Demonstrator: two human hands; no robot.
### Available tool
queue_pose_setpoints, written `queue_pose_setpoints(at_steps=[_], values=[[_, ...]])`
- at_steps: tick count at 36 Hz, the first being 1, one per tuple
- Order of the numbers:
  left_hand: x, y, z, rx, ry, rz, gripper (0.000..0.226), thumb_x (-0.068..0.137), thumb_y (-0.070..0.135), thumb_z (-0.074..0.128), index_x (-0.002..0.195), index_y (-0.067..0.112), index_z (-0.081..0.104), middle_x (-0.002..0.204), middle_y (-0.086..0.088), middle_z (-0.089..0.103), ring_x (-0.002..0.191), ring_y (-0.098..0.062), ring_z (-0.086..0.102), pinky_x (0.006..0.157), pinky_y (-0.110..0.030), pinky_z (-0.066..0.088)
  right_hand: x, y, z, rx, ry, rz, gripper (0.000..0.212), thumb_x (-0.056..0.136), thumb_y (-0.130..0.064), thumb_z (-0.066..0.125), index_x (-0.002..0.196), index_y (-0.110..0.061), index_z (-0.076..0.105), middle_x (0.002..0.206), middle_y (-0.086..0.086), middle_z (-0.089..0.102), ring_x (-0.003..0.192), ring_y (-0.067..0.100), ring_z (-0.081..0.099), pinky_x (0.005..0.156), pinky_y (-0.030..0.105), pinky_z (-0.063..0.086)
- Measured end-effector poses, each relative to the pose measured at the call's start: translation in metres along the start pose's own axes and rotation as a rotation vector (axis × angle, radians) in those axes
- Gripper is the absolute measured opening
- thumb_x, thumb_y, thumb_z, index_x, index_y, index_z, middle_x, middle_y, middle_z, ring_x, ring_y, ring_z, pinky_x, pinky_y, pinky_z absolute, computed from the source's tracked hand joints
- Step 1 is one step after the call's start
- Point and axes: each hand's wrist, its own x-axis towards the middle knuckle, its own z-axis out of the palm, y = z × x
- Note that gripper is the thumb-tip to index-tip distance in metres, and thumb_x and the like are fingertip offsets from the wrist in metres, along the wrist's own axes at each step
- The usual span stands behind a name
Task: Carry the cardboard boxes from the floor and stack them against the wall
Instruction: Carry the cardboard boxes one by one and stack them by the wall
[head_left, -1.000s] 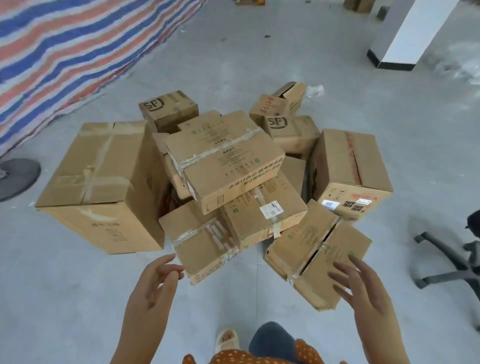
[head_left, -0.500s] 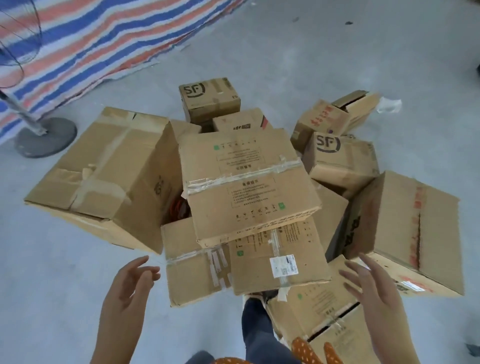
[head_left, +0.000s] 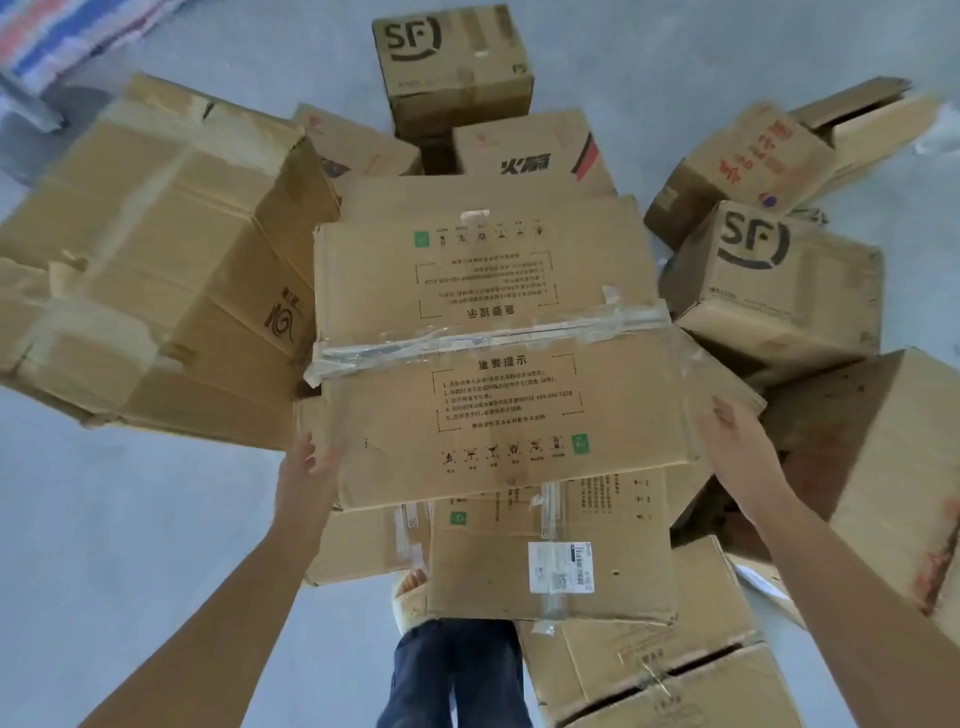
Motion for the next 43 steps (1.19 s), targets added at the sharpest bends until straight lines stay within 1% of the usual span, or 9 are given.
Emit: queue_pose_setpoints(at_steps=[2,4,6,9,17,27,34,38,43], values=[[0.024,-0.016,0.011,-0.060,0.017,-0.114,0.049,0.096,0.030,0.049,0.137,0.005,0.041,0.135,-0.008,0.049,0.120,-0.027,0.049,0.100,-0.043,0.040,0.023,0.011,0.016,-0.005,-0.008,0.030,0.045,0.101,-0.021,0.040,0.142,-0.002,0.037,0.140,0.017,0.045,0.129,0.032,0.042,0.105,0.040,0.033],[0.038,-0.031,0.019,-0.143,-0.007,-0.183,0.037,0.098,0.033,0.047,0.130,0.015,0.049,0.124,0.002,0.051,0.105,-0.018,0.053,0.095,-0.039,0.040,0.040,0.026,0.029,0.024,-0.058,0.061,0.049,0.101,-0.029,0.040,0.144,-0.006,0.034,0.133,0.013,0.049,0.127,0.029,0.043,0.101,0.038,0.034],[0.045,-0.048,0.022,-0.189,-0.060,-0.220,0.043,0.097,0.038,0.048,0.136,0.018,0.047,0.128,0.004,0.051,0.111,-0.018,0.052,0.097,-0.035,0.041,0.050,0.044,0.041,0.076,-0.105,0.112,0.049,0.100,-0.037,0.042,0.141,-0.011,0.037,0.123,0.006,0.053,0.122,0.028,0.048,0.099,0.039,0.038],[0.043,-0.065,0.021,-0.211,-0.128,-0.264,0.053,0.095,0.045,0.047,0.141,0.020,0.040,0.133,0.004,0.047,0.120,-0.022,0.046,0.099,-0.046,0.044,0.057,0.061,0.047,0.209,-0.118,0.157,0.041,0.098,-0.038,0.046,0.135,-0.020,0.043,0.117,-0.001,0.055,0.117,0.026,0.052,0.100,0.049,0.044],[0.031,-0.041,0.014,-0.338,-0.073,-0.094,0.042,0.101,0.028,0.042,0.142,0.024,0.040,0.133,0.006,0.048,0.122,-0.020,0.046,0.094,-0.048,0.048,0.047,0.039,0.022,0.463,-0.160,0.145,0.036,0.103,-0.019,0.037,0.133,-0.037,0.047,0.103,-0.017,0.062,0.093,0.008,0.058,0.077,0.038,0.048],[0.004,0.008,-0.047,-0.311,-0.048,-0.030,0.037,0.103,0.024,0.038,0.139,0.020,0.045,0.137,0.001,0.045,0.122,-0.026,0.046,0.065,-0.047,0.059,0.003,-0.026,-0.020,0.586,-0.268,0.119,0.046,0.103,-0.011,0.032,0.144,-0.029,0.041,0.116,-0.008,0.062,0.109,0.024,0.058,0.085,0.055,0.049],[-0.071,-0.013,-0.122,-0.398,-0.013,-0.076,0.036,0.103,0.023,0.038,0.137,0.024,0.047,0.139,0.003,0.046,0.124,-0.030,0.047,0.065,-0.048,0.060,-0.064,-0.057,-0.034,0.589,-0.400,0.086,0.043,0.101,-0.009,0.034,0.140,-0.027,0.044,0.101,-0.008,0.071,0.099,0.022,0.062,0.072,0.053,0.056],[-0.119,-0.038,-0.164,-0.466,0.052,-0.072,0.033,0.103,0.023,0.037,0.133,0.028,0.050,0.135,0.006,0.051,0.122,-0.027,0.049,0.067,-0.048,0.060,-0.095,-0.072,-0.026,0.569,-0.482,0.061,0.048,0.101,-0.007,0.033,0.145,-0.026,0.039,0.123,-0.003,0.061,0.110,0.027,0.057,0.072,0.053,0.056],[-0.180,-0.083,-0.207,-0.574,0.170,-0.091,0.036,0.103,0.023,0.036,0.137,0.024,0.048,0.137,0.005,0.051,0.122,-0.027,0.050,0.068,-0.048,0.059,-0.135,-0.097,-0.009,0.439,-0.600,-0.042,0.042,0.101,-0.004,0.032,0.125,-0.025,0.058,0.109,-0.003,0.071,0.101,0.026,0.064,0.065,0.046,0.060]])
